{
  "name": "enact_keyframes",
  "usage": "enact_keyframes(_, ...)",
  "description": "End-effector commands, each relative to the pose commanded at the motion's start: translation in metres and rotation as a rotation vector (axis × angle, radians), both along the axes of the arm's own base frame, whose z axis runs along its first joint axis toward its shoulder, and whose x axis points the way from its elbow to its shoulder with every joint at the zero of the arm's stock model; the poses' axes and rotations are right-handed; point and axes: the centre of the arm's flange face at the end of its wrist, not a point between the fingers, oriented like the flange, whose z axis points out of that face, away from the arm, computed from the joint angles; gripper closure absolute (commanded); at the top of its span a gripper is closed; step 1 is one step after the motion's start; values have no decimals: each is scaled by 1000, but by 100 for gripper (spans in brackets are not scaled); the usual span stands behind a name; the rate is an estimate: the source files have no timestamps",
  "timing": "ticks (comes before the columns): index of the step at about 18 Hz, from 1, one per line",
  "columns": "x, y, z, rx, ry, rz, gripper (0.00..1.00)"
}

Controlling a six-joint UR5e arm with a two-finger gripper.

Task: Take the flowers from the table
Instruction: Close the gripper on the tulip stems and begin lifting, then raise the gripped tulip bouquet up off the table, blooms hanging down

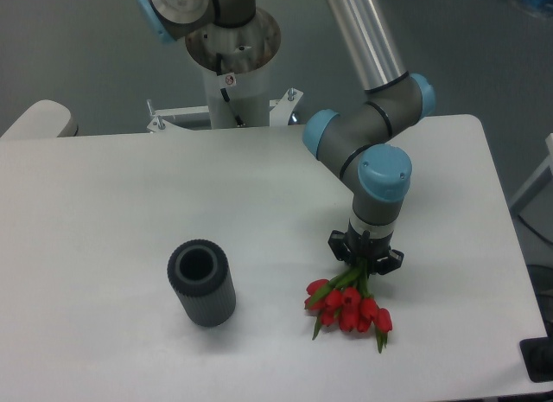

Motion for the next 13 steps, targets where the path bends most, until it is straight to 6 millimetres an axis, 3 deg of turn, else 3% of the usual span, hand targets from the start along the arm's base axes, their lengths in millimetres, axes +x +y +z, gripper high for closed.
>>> enact_keyframes(3,-3,3,19,18,29,-3,67)
enact_keyframes(9,4,35,119,230,94,-64,67)
enact_keyframes(13,4,49,158,407,60,-99,67)
